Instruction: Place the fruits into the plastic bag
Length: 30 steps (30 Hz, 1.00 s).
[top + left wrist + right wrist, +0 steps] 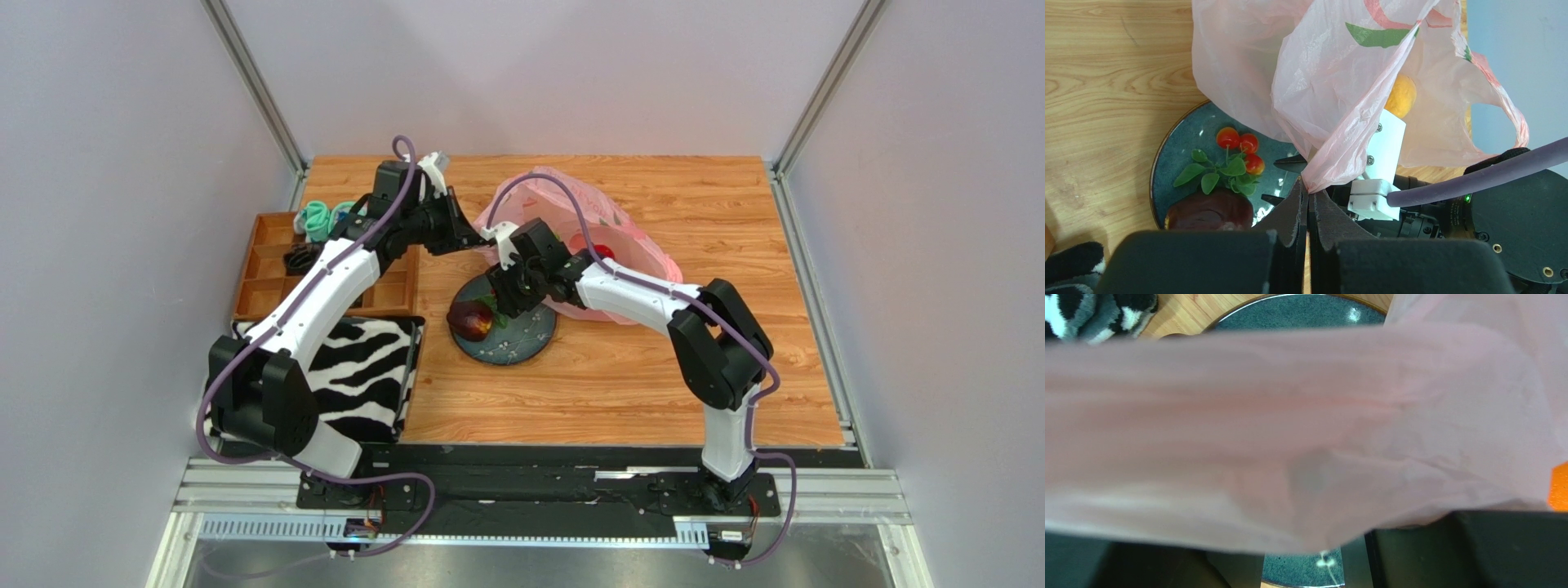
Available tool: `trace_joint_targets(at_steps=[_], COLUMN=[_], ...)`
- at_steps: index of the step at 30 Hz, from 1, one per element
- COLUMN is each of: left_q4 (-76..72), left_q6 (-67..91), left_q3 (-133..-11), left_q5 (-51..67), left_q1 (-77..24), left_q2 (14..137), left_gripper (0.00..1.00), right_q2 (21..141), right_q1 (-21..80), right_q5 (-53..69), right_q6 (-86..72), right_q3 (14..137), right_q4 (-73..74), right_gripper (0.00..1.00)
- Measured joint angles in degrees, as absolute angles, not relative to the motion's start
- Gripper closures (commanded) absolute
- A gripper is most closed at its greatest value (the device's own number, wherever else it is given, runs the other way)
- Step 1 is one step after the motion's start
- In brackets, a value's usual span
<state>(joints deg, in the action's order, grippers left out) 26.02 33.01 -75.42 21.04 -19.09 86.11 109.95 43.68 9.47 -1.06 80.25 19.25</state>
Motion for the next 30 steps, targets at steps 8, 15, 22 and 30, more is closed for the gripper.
trace_joint_targets(at_steps=[8,15,22,30], left_q4=[26.0,26.0,26.0,25.91], left_q6=[32.91,32.88,32.88,32.93], left_q3=[-75.42,-75.42,-75.42,-75.44], left_q5=[20.88,20.4,20.67,22.44], left_q1=[-18.63,-18.22,-18.22,-18.39], left_q2=[87.13,88.05,88.2,88.2], left_gripper=[1.0,1.0,1.0,1.0], right_q2=[111.59,113.73,114.32,115.42], right_q1=[43.16,42.65,42.0,41.52], right_q5=[9.93,11.42,11.97,12.53], right_q6=[-1.04,-1.1,-1.52,-1.72], right_q3=[80.31,81.1,81.1,81.19], right_q4=[18.02,16.6,16.38,16.56], right_gripper=[0.55,0.59,0.71,0.97])
